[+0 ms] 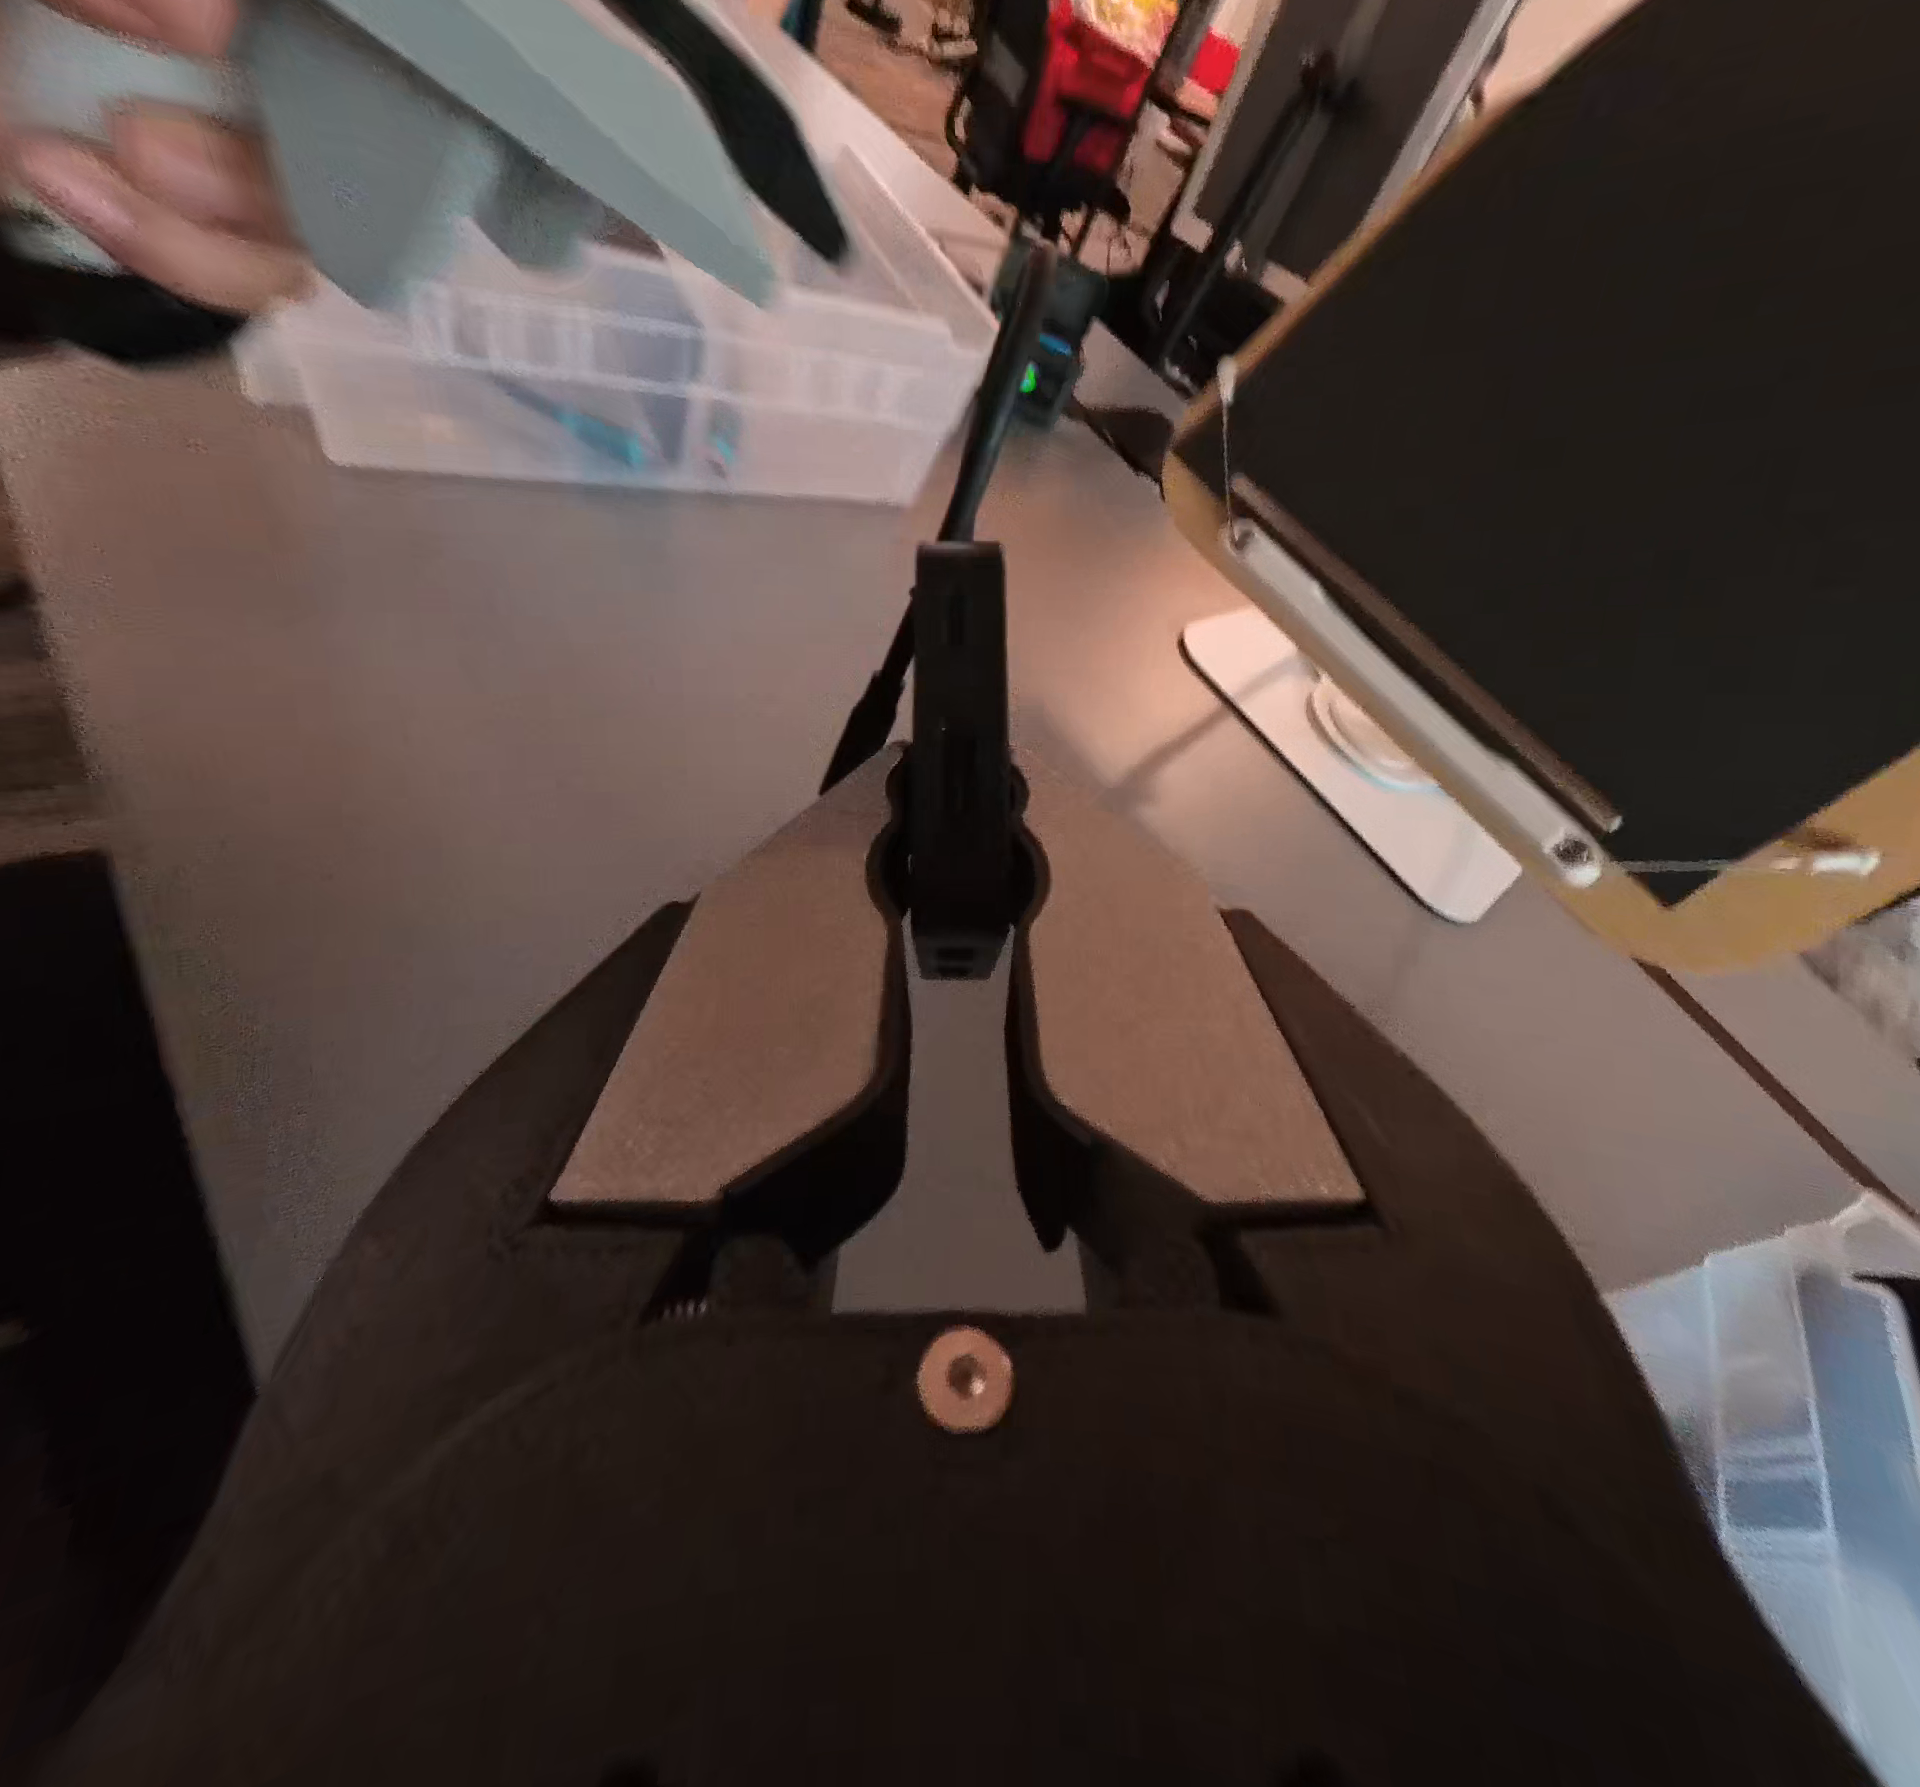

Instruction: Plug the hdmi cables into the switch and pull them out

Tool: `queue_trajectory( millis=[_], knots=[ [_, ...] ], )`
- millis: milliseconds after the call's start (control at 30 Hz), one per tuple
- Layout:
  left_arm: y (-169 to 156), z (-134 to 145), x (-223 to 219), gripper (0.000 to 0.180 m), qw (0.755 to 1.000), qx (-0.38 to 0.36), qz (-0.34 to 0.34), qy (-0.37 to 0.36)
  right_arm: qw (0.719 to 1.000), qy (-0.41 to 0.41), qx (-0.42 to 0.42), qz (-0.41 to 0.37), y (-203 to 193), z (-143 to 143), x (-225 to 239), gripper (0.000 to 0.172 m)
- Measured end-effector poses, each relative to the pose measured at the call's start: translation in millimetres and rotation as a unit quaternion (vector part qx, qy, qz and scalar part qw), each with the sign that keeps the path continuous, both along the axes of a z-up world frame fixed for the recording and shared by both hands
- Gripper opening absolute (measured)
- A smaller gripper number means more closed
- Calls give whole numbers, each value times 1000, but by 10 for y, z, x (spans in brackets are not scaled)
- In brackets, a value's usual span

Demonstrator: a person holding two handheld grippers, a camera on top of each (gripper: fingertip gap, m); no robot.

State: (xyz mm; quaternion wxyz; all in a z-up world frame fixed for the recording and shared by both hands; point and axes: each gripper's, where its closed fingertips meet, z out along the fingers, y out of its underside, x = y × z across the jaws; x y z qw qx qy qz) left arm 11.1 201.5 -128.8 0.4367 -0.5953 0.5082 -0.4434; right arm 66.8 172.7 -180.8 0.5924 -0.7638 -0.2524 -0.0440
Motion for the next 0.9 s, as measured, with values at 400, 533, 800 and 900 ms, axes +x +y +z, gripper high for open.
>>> queue_trajectory(
  millis=[400, 533, 800, 900],
  knots=[
    [1616, -616, -1879, 52, 932, 71, 249, 252, 968, 79, -237, 15, 272, -1256, 266, 11],
    [1703, -1161, -2044, 53, 918, 23, 208, 338, 967, 82, -239, 16, 271, -1263, 268, 26],
    [1734, -1795, -1831, 50, 883, 58, 106, 455, 973, 83, -214, 9, 273, -1197, 289, 36],
    [1725, -1836, -1688, 10, 889, 33, 85, 450, 973, 95, -208, 11, 269, -1165, 296, 37]
  ],
)
